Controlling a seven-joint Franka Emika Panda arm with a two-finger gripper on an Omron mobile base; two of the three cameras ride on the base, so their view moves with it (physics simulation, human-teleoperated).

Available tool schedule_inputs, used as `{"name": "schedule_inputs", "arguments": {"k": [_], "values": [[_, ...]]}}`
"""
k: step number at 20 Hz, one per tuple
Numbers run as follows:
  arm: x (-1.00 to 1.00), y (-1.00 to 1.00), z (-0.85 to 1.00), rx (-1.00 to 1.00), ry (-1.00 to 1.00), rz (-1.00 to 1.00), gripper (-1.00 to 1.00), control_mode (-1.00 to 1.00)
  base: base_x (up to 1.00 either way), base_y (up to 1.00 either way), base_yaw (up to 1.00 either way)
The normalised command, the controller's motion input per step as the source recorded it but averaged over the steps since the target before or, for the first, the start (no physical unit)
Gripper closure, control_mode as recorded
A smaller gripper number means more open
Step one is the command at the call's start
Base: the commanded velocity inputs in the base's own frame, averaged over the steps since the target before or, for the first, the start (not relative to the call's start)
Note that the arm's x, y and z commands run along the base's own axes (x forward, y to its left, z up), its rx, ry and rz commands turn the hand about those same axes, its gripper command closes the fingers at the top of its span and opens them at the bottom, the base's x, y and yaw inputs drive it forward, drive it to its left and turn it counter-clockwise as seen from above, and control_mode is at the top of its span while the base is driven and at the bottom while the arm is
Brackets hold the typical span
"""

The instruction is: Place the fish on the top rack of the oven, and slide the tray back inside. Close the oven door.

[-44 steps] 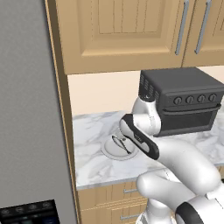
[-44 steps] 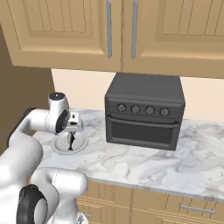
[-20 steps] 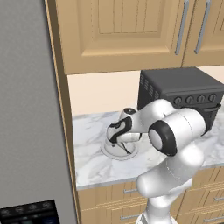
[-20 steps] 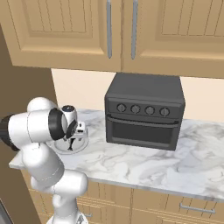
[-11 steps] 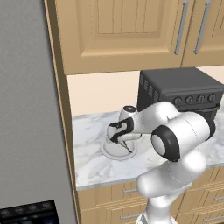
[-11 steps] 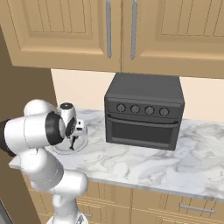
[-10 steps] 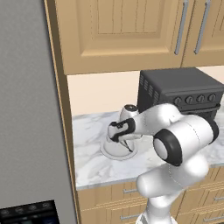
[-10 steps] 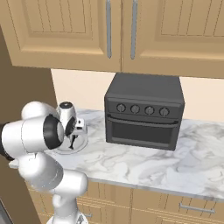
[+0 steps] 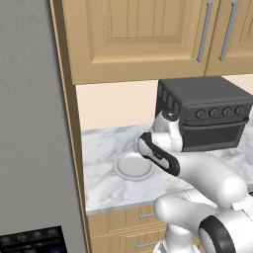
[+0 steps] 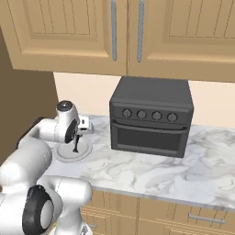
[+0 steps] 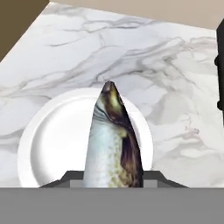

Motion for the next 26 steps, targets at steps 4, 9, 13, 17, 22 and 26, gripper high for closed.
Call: {"name": "schedule_inputs", "arguments": {"k": [4,9,13,17,22,26], "values": [[-0.51,-0.18,0.87,0.00,-0.14,0.00,1.00,-1.00,0.00,0.00,0.00],[-0.41,-0.01,0.66,-0.01,-0.03,0.00,1.00,-1.00,0.00,0.00,0.00],[-0.46,-0.11,0.55,0.00,-0.04,0.00,1.00,-1.00,0.00,0.00,0.00],[-0.23,-0.01,0.19,-0.01,-0.01,0.00,1.00,1.00,-0.27,-0.04,0.00],[0.00,0.00,0.00,0.00,0.00,0.00,1.00,1.00,-0.93,-0.02,0.07],[0.00,0.00,0.00,0.00,0.00,0.00,1.00,1.00,-0.65,0.00,0.46]]}}
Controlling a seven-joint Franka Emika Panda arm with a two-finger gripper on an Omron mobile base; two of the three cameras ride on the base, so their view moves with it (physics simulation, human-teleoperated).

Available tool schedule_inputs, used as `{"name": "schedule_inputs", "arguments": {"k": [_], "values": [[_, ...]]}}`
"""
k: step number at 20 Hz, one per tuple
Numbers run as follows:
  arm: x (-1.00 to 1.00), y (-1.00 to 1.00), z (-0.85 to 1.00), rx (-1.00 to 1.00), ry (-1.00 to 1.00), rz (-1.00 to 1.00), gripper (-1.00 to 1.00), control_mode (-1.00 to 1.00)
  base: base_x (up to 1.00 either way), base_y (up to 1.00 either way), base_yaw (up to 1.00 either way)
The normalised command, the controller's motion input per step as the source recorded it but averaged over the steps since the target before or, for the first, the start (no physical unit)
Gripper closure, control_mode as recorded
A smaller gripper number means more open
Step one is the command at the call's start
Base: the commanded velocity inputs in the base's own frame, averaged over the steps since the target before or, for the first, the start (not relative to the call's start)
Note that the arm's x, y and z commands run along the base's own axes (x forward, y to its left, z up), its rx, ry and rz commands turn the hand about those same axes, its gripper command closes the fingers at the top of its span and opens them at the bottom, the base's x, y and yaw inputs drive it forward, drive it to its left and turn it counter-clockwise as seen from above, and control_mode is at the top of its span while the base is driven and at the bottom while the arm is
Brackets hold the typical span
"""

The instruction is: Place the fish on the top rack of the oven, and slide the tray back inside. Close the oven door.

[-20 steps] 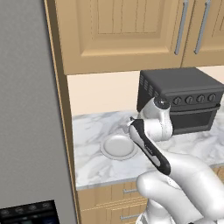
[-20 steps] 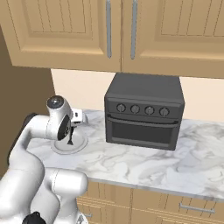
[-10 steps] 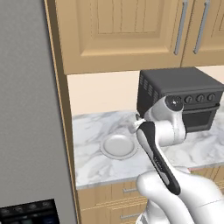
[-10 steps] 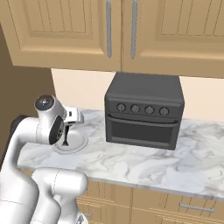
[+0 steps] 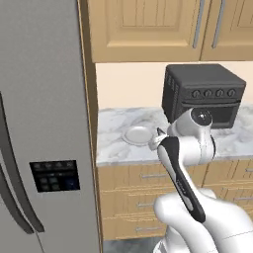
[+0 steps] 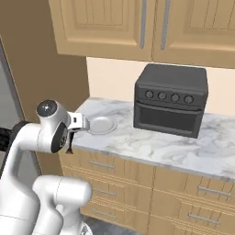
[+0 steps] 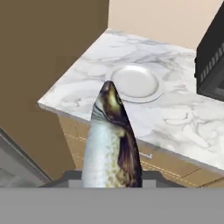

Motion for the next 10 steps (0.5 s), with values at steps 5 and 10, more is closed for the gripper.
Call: {"name": "schedule_inputs", "arguments": {"k": [5,10], "values": [[0.00,0.00,0.00,0.00,0.00,0.00,1.00,1.00,-0.24,0.18,0.61],[0.00,0.00,0.00,0.00,0.00,0.00,1.00,1.00,0.00,0.93,0.46]]}}
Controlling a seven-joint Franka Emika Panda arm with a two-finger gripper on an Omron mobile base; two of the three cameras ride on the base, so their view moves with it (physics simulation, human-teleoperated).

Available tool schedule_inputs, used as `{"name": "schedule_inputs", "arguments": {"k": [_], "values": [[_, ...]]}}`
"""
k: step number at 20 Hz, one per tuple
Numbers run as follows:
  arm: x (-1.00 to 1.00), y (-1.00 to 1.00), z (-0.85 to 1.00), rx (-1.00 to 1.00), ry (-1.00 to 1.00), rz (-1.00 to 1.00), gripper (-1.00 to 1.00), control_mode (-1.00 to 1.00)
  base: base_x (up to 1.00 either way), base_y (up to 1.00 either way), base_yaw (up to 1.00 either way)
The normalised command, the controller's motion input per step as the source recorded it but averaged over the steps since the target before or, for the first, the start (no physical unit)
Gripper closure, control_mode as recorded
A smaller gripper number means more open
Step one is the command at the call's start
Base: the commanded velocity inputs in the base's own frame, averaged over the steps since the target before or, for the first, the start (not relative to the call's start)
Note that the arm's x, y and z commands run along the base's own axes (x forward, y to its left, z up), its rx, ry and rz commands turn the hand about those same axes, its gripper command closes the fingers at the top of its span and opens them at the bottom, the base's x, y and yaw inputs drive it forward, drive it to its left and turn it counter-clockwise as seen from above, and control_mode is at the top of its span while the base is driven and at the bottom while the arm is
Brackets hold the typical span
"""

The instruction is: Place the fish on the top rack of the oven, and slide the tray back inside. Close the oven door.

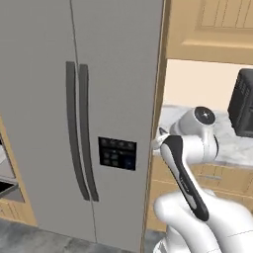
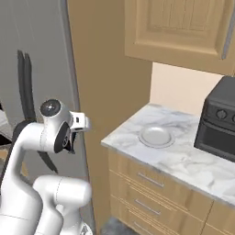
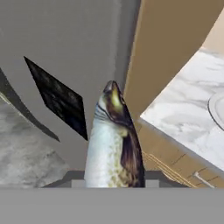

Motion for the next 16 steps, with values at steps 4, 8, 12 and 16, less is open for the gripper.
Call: {"name": "schedule_inputs", "arguments": {"k": [4,8,12,16], "values": [[0.00,0.00,0.00,0.00,0.00,0.00,1.00,1.00,0.17,1.00,0.41],[0.00,0.00,0.00,0.00,0.00,0.00,1.00,1.00,0.33,1.00,0.36],[0.00,0.00,0.00,0.00,0.00,0.00,1.00,1.00,0.47,1.00,0.32],[0.00,0.00,0.00,0.00,0.00,0.00,1.00,1.00,0.51,1.00,0.28]]}}
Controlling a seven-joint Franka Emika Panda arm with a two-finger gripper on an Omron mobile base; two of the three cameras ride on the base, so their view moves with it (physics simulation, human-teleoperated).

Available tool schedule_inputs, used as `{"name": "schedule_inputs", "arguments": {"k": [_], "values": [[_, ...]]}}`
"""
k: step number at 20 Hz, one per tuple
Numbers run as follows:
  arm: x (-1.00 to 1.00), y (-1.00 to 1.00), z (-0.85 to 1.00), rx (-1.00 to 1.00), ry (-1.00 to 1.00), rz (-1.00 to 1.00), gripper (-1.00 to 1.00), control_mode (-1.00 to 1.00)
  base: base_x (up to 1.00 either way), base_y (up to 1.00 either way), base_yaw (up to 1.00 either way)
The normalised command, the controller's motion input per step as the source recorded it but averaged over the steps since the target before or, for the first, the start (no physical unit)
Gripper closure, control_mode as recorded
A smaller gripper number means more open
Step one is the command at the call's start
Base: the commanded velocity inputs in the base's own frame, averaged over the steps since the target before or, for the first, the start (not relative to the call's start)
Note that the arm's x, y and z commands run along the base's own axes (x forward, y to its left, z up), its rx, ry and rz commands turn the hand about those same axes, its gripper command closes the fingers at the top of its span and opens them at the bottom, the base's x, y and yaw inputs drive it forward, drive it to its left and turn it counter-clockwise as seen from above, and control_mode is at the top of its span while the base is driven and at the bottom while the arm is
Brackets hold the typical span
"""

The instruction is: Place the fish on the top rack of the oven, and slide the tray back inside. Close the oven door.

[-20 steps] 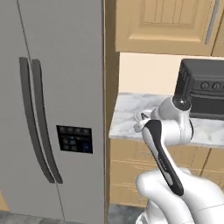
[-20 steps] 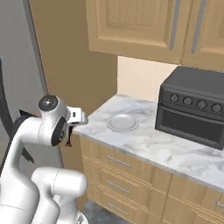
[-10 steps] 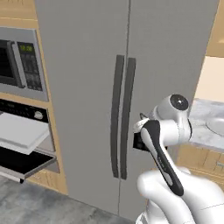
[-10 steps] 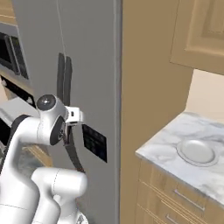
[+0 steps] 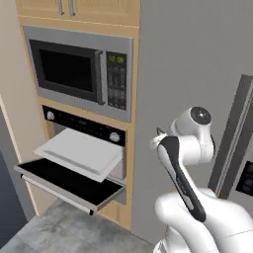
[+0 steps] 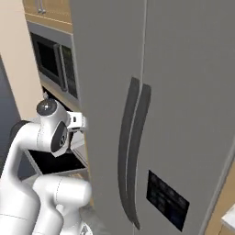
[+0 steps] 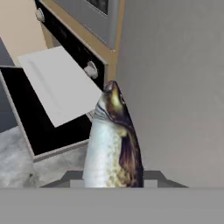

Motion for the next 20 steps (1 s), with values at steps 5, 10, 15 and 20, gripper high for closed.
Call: {"name": "schedule_inputs", "arguments": {"k": [5,10,15,20], "values": [[0.00,0.00,0.00,0.00,0.00,0.00,1.00,1.00,0.50,0.98,0.25],[0.00,0.00,0.00,0.00,0.00,0.00,1.00,1.00,0.42,0.79,0.22],[0.34,0.58,-0.36,-0.07,0.06,0.10,1.00,-1.00,0.08,0.13,0.03],[0.40,0.63,-0.38,-0.10,0.10,0.12,1.00,-1.00,0.00,0.00,0.00]]}}
